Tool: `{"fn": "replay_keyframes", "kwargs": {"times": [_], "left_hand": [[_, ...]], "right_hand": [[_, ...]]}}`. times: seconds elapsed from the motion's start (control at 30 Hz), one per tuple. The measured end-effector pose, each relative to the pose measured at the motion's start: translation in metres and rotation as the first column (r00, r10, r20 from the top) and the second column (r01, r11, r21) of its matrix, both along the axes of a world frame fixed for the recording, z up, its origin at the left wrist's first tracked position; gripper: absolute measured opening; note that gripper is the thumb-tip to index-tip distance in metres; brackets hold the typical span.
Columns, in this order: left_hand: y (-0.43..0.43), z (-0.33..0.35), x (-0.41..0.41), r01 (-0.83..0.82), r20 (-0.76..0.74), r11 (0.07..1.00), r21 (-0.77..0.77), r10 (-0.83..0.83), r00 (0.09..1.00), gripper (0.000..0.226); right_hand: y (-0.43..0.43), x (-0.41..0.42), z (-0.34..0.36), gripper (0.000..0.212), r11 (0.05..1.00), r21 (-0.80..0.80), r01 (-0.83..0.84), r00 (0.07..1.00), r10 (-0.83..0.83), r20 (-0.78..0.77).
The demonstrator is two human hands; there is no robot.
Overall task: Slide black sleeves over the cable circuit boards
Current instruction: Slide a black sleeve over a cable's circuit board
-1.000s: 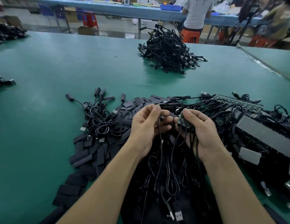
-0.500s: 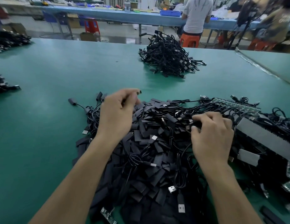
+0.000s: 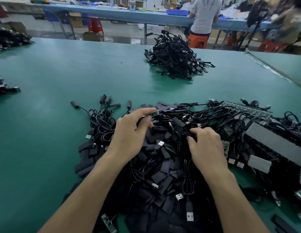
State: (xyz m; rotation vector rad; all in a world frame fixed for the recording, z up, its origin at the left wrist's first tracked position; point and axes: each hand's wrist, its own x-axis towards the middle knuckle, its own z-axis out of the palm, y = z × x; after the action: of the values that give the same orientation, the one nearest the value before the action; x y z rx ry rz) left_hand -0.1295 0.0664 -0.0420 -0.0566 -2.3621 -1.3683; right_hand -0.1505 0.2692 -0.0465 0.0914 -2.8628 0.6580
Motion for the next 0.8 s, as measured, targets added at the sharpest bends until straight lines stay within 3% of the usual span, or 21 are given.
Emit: {"fn": "replay_keyframes", "kwargs": {"times": [0.3,0.4,0.5,0.6,0.8], "left_hand": [[0.012,-0.019,0.002,0.103,0.166,0.985,0.138,-0.126,0.978,0.033],[0.01,-0.02,0.002,0.107,0.148,0.985,0.133,-0.127,0.981,0.024],[0.013,-0.02,0.005,0.118,0.162,0.986,0.115,-0.136,0.977,0.023],[0.016,-0.019,0.007,0.143,0.162,0.975,0.169,-0.171,0.972,0.018],[0.014,-0.02,0.009,0.199,0.092,0.909,0.366,-0.248,0.965,0.019]], "right_hand": [[0.005,0.001,-0.003,0.018,0.971,-0.238,-0.014,0.967,-0.048,-0.252],[0.004,0.002,-0.003,0.02,0.908,-0.412,-0.078,0.965,-0.035,-0.26],[0.002,0.003,-0.003,0.022,0.773,-0.59,-0.231,0.963,0.095,-0.253],[-0.002,0.005,-0.005,0.026,0.658,-0.669,-0.346,0.938,0.246,-0.243],[-0.005,0.008,-0.006,0.028,0.605,-0.676,-0.421,0.9,0.371,-0.228]]}}
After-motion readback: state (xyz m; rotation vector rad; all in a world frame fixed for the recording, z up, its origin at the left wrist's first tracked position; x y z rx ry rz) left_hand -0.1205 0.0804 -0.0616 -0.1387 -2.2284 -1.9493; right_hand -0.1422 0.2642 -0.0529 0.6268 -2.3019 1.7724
